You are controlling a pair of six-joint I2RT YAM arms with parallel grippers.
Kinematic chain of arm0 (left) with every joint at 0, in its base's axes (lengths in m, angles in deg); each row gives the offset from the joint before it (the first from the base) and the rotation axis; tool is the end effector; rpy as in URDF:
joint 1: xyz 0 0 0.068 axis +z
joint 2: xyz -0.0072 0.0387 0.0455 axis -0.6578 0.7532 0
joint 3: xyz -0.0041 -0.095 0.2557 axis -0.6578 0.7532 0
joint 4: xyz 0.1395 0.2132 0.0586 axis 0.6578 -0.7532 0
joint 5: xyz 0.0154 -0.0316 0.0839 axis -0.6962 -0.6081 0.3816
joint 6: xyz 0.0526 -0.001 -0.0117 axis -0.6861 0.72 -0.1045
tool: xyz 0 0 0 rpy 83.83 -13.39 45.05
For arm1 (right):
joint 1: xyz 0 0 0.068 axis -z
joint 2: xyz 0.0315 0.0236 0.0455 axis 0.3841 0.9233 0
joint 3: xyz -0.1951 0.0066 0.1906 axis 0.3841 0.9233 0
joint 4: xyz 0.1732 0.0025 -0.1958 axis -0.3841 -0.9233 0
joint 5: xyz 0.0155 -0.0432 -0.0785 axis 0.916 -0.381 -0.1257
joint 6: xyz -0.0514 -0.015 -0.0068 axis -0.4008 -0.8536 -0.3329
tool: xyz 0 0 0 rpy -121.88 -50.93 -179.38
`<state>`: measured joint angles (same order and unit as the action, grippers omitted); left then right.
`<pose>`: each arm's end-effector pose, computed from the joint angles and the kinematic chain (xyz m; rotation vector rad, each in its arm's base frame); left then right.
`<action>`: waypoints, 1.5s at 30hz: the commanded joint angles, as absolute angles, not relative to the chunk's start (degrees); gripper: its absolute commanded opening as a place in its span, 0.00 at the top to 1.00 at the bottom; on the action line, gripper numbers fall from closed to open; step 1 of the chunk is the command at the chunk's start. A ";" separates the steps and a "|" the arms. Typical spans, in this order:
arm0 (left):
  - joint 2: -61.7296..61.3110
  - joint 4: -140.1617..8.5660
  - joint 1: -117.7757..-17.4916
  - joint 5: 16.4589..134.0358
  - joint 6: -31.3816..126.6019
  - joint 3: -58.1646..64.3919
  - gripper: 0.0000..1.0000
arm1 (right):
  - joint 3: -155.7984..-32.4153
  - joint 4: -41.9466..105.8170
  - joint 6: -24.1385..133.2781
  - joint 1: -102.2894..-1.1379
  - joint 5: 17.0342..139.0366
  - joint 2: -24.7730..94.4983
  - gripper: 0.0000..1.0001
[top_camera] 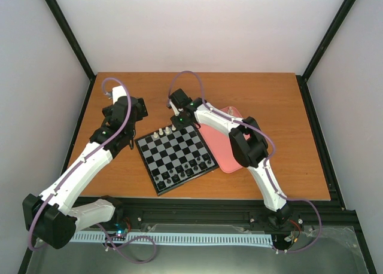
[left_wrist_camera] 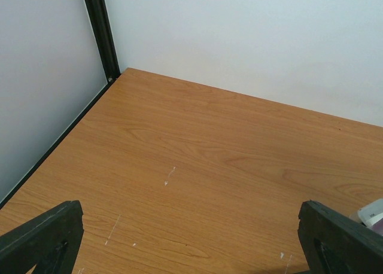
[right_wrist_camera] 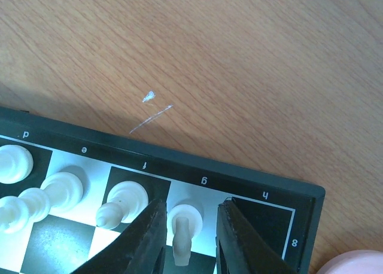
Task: Set up the chess pieces on the board
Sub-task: Place the chess piece on the chessboard, then pick up the chess piece from the storage box.
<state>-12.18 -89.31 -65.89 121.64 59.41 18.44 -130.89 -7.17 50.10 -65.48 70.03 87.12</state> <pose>0.2292 -0.0816 0.3332 -0.3738 1.9152 0.1348 0.3703 0.3437 0.1785 -0.9177 2.4903 0.2598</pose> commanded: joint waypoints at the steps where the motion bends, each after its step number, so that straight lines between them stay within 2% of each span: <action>1: -12.51 -88.63 -65.48 121.92 60.02 16.75 0.00 | -131.99 -6.91 49.78 -66.09 68.87 86.28 0.74; 6: -12.57 -88.53 -65.48 121.92 59.97 16.68 0.00 | -131.84 -5.94 49.69 -66.14 67.21 84.16 0.71; 9: -12.48 -88.63 -65.48 121.92 59.95 16.66 0.00 | -131.56 -5.31 49.68 -66.05 65.01 82.79 0.63; 12: -12.53 -88.55 -65.48 121.92 59.86 16.62 0.00 | -130.46 -3.99 50.17 -65.40 63.57 81.07 0.61; 19: -12.33 -88.51 -65.44 122.03 59.77 16.58 0.00 | -127.08 -1.39 50.89 -62.96 63.45 77.05 0.60; 24: -12.18 -88.53 -65.48 122.01 59.82 16.60 0.00 | -123.46 -0.28 52.33 -57.35 61.28 75.34 0.60; 32: -10.57 -88.36 -65.48 121.92 59.77 16.13 0.00 | -119.70 -0.19 54.74 -47.84 57.74 76.96 0.60; 45: -8.31 -88.29 -65.46 122.09 59.76 15.42 0.00 | -119.17 -1.71 55.96 -43.85 54.33 82.31 0.60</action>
